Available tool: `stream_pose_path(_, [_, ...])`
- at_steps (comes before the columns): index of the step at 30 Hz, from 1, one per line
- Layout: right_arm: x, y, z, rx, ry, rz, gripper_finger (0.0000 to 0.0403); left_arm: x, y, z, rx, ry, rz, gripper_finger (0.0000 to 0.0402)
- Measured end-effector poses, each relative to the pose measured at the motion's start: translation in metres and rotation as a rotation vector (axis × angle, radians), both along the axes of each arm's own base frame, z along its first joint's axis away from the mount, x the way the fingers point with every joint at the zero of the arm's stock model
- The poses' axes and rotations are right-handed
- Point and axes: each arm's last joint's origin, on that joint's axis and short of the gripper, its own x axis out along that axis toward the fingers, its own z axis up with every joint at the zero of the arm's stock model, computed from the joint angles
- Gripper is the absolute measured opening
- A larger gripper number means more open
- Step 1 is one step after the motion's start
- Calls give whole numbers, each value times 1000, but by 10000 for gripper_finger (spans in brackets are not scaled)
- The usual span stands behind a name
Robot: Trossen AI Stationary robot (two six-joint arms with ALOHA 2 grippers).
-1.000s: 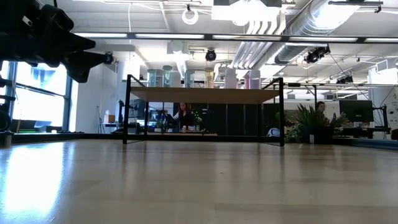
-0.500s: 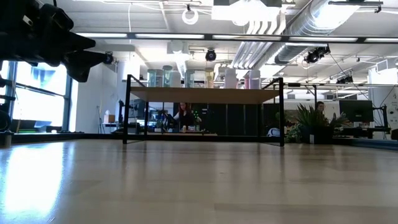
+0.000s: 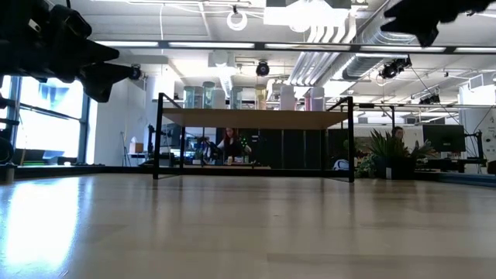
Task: Pick and place medicine bottles onto shelf by color
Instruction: Return to Home Position
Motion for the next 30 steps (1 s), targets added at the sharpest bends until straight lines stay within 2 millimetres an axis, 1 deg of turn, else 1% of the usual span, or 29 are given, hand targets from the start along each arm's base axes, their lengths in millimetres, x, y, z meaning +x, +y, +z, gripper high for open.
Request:
stream_pose_path(3, [4,2,-30,8,-24,33,156,0,0,0,0,0,0,209])
stream_pose_path(8, [8,2,-73,21,-89,48,156,0,0,0,0,0,0,209])
stream_pose_path(11, [7,2,-93,35,-151,48,156,0,0,0,0,0,0,209])
stream_pose_path(15, [4,2,-102,40,-242,72,156,0,0,0,0,0,0,209])
stream_pose_path(20, [-1,2,-116,53,-270,90,156,0,0,0,0,-1,-1,209])
stream_pose_path(24, [-5,2,-117,49,-326,90,156,0,0,0,0,0,-1,209])
stream_pose_path(30, [-5,1,-121,62,-295,72,156,0,0,0,0,1,-1,209])
